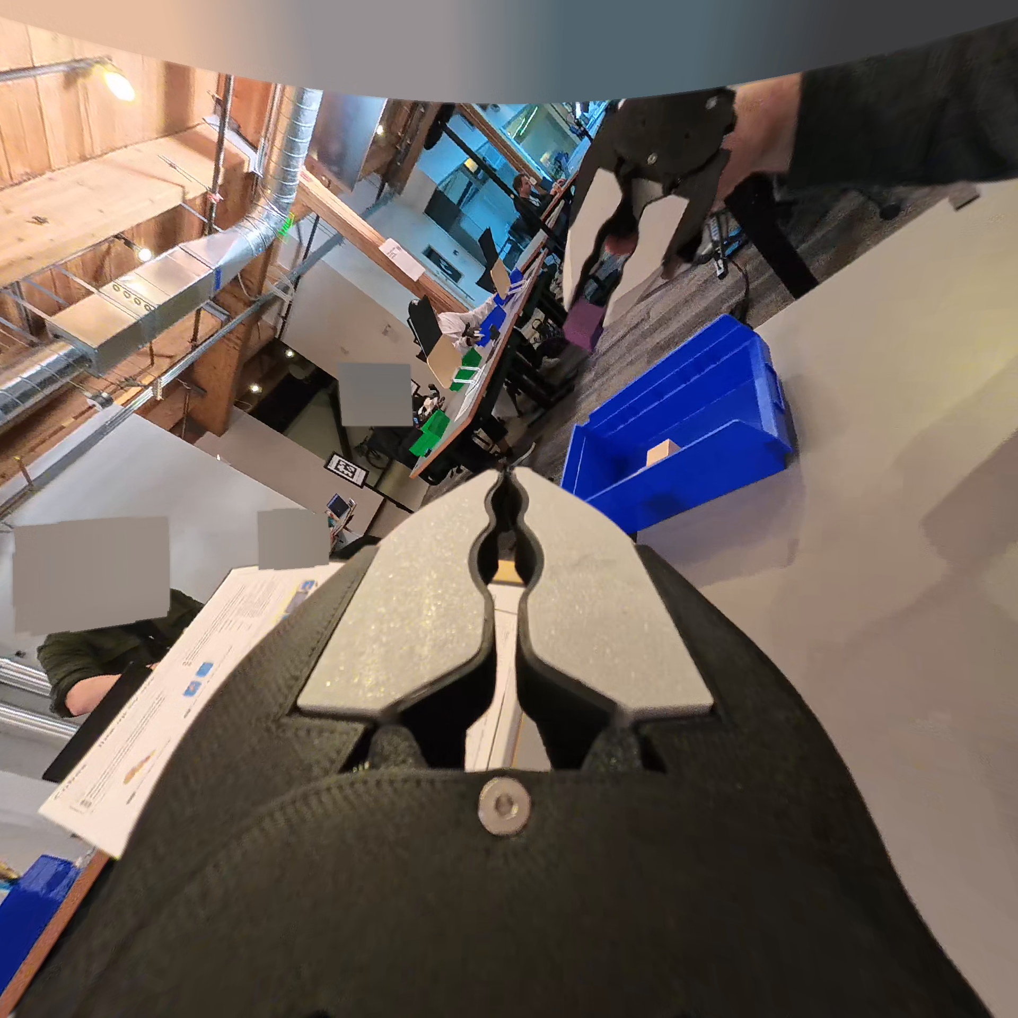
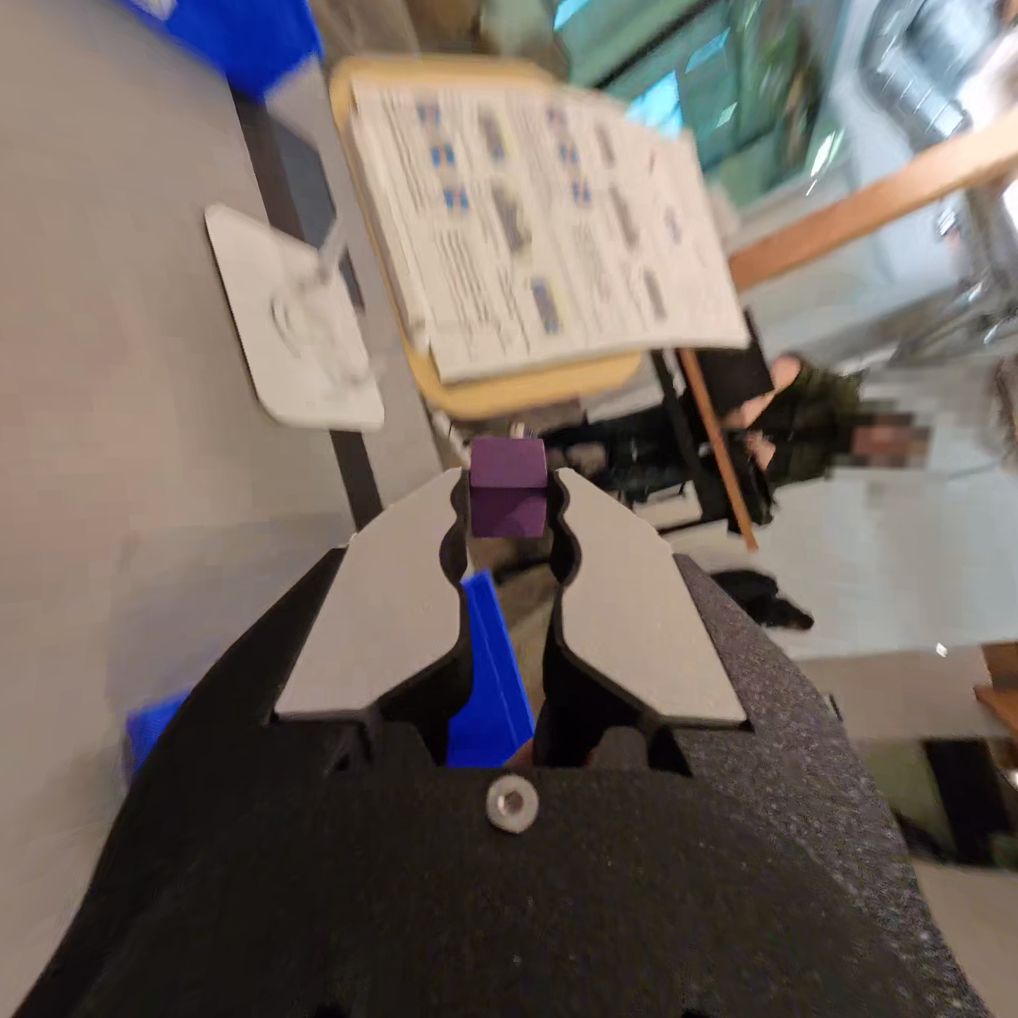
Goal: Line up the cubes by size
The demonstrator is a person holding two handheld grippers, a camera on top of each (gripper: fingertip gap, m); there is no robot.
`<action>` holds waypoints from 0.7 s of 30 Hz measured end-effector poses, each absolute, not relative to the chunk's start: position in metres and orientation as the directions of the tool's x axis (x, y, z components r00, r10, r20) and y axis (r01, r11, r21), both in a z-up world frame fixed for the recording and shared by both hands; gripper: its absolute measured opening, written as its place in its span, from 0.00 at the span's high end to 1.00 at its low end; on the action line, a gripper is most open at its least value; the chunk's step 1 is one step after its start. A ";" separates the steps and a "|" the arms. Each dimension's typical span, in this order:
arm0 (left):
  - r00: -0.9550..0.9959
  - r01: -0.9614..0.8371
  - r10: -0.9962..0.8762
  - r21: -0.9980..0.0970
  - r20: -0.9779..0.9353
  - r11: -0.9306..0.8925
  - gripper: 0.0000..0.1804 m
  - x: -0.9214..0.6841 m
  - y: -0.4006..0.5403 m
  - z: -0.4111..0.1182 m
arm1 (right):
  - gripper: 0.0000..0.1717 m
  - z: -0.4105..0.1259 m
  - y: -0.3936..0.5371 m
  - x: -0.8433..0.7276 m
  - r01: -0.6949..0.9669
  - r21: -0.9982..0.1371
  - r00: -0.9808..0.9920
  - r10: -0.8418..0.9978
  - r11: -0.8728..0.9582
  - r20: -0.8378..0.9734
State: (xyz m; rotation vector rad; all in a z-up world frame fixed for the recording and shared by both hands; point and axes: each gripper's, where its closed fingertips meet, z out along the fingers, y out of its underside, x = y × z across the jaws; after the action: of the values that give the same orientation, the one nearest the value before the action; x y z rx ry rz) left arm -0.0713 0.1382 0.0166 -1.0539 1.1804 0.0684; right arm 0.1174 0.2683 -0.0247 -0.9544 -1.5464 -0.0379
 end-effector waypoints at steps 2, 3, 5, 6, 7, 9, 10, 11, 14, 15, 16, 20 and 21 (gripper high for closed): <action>0.427 -0.549 -0.458 -0.626 -0.779 0.553 1.00 -0.067 0.140 0.016 | 0.85 -0.042 0.298 0.147 0.696 -0.443 0.059 0.571 0.564 0.819; 0.424 -0.556 -0.457 -0.623 -0.782 0.550 1.00 -0.066 0.140 0.015 | 0.85 -0.052 0.315 0.161 0.752 -0.401 0.042 0.569 0.523 0.821; 0.428 -0.575 -0.449 -0.619 -0.785 0.535 1.00 -0.068 0.143 0.013 | 0.85 -0.078 0.342 0.184 0.836 -0.344 0.004 0.622 0.428 0.783; 0.432 -0.579 -0.447 -0.621 -0.784 0.529 1.00 -0.070 0.144 0.013 | 0.85 -0.092 0.354 0.193 0.865 -0.309 -0.019 0.641 0.396 0.767; 0.437 -0.578 -0.446 -0.624 -0.781 0.527 1.00 -0.071 0.144 0.013 | 0.85 -0.107 0.365 0.201 0.889 -0.273 -0.046 0.664 0.368 0.746; 0.441 -0.574 -0.446 -0.627 -0.779 0.527 1.00 -0.073 0.145 0.014 | 0.85 -0.137 0.382 0.215 0.925 -0.211 -0.092 0.726 0.315 0.681; 0.443 -0.575 -0.445 -0.628 -0.778 0.524 1.00 -0.075 0.146 0.013 | 0.85 -0.150 0.390 0.219 0.936 -0.184 -0.111 0.747 0.301 0.656; 0.444 -0.578 -0.445 -0.628 -0.778 0.520 1.00 -0.076 0.147 0.013 | 0.85 -0.163 0.397 0.224 0.946 -0.156 -0.126 0.768 0.283 0.627; 0.447 -0.583 -0.447 -0.631 -0.775 0.511 1.00 -0.079 0.151 0.011 | 0.85 -0.195 0.414 0.237 0.967 -0.052 -0.181 0.814 0.251 0.552; 0.446 -0.584 -0.449 -0.632 -0.774 0.509 1.00 -0.080 0.152 0.010 | 0.85 -0.204 0.419 0.240 0.970 -0.026 -0.192 0.829 0.241 0.526; 0.445 -0.587 -0.451 -0.632 -0.774 0.506 1.00 -0.080 0.153 0.008 | 0.85 -0.211 0.423 0.241 0.971 -0.012 -0.200 0.839 0.238 0.506; 0.449 -0.597 -0.455 -0.637 -0.769 0.488 1.00 -0.085 0.159 0.005 | 0.85 -0.235 0.432 0.240 0.971 0.018 -0.222 0.880 0.237 0.420; 0.451 -0.598 -0.456 -0.639 -0.768 0.484 1.00 -0.086 0.159 0.004 | 0.85 -0.241 0.435 0.243 0.970 0.050 -0.236 0.884 0.237 0.404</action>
State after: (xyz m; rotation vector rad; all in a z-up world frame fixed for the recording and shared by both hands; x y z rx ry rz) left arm -0.0859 0.1595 0.0039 -1.1314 1.1682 0.1159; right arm 0.2435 0.4347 -0.2408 -1.7268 -2.2228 -0.4226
